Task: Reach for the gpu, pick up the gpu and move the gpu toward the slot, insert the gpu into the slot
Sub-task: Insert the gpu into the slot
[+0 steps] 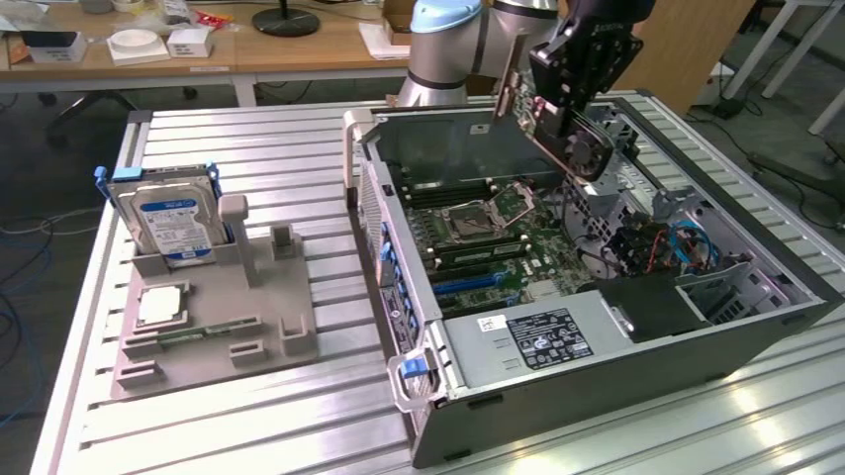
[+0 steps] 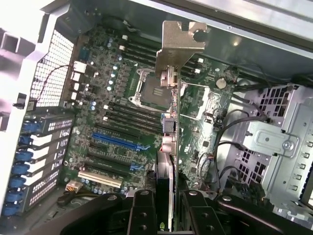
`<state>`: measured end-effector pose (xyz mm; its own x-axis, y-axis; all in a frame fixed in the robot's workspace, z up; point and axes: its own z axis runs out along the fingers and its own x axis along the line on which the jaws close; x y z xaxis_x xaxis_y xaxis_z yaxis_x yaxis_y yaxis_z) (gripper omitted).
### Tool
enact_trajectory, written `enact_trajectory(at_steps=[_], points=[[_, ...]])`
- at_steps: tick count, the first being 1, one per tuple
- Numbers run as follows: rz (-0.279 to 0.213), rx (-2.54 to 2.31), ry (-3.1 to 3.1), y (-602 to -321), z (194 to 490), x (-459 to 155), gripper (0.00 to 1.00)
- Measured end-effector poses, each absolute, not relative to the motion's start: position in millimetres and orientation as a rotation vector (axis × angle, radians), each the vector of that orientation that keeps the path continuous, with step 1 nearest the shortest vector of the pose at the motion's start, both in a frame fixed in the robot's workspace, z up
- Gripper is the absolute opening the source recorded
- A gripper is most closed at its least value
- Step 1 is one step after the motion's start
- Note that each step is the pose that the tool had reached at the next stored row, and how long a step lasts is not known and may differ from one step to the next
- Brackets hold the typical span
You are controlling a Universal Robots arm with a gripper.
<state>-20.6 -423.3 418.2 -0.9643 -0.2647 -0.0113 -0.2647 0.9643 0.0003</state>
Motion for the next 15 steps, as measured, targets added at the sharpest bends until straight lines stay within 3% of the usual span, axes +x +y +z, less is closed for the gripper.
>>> enact_trajectory(at_steps=[15], points=[[0.004,-0.698,3.052,-423.4,418.2,-20.6,0.26]])
